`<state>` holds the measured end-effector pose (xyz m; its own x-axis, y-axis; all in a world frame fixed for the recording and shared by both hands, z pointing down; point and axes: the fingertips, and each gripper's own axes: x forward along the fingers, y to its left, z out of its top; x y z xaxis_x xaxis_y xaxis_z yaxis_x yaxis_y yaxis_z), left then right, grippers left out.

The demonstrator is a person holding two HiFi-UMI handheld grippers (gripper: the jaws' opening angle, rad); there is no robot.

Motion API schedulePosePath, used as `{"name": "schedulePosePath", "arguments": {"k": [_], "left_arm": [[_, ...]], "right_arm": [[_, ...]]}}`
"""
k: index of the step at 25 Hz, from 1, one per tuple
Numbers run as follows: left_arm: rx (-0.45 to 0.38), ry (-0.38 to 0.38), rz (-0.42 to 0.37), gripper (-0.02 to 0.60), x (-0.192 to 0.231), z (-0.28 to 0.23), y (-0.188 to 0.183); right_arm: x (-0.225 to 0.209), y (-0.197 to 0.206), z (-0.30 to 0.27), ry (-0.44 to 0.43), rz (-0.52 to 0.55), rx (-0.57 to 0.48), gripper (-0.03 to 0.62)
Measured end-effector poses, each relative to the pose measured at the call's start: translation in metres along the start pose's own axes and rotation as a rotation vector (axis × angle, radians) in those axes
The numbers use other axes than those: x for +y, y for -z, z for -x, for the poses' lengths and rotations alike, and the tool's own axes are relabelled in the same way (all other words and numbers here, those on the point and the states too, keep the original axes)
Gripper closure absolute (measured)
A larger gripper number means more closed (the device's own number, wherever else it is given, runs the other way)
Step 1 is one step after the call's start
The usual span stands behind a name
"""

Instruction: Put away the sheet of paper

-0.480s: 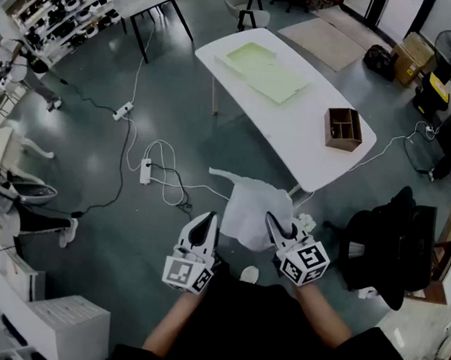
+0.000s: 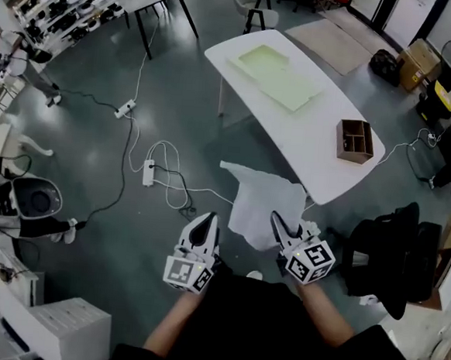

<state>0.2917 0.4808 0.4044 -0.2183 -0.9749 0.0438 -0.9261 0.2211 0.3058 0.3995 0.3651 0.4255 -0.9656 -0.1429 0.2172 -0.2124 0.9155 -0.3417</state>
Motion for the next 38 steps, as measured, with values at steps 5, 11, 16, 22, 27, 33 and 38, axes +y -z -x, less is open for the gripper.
{"name": "schedulePosePath", "arguments": {"k": [5, 11, 16, 22, 27, 33, 38], "left_arm": [[-0.023, 0.016, -0.002, 0.578, 0.041, -0.012, -0.021], [-0.033, -0.005, 0.007, 0.578, 0.102, -0.021, -0.041], [-0.044, 0.000, -0.001, 0.578, 0.143, -0.021, -0.057], [-0.049, 0.003, 0.022, 0.578, 0.193, -0.009, -0.058], [-0.068, -0.012, 0.050, 0.578, 0.223, -0.005, -0.064], [-0.041, -0.039, 0.064, 0.578, 0.243, -0.006, -0.055], [-0.013, -0.066, 0.061, 0.578, 0.260, -0.014, -0.052]], "right_arm": [[0.007, -0.014, -0.042, 0.026, 0.008, -0.009, 0.595], [0.023, -0.030, -0.094, 0.053, 0.008, -0.027, 0.595], [0.032, -0.034, -0.135, 0.066, 0.018, -0.017, 0.595], [0.055, -0.031, -0.187, 0.073, -0.003, -0.013, 0.595], [0.064, -0.020, -0.205, 0.071, 0.008, 0.033, 0.595], [0.038, -0.007, -0.210, 0.136, -0.054, 0.057, 0.595], [0.028, -0.014, -0.246, 0.105, -0.075, 0.042, 0.595]]}}
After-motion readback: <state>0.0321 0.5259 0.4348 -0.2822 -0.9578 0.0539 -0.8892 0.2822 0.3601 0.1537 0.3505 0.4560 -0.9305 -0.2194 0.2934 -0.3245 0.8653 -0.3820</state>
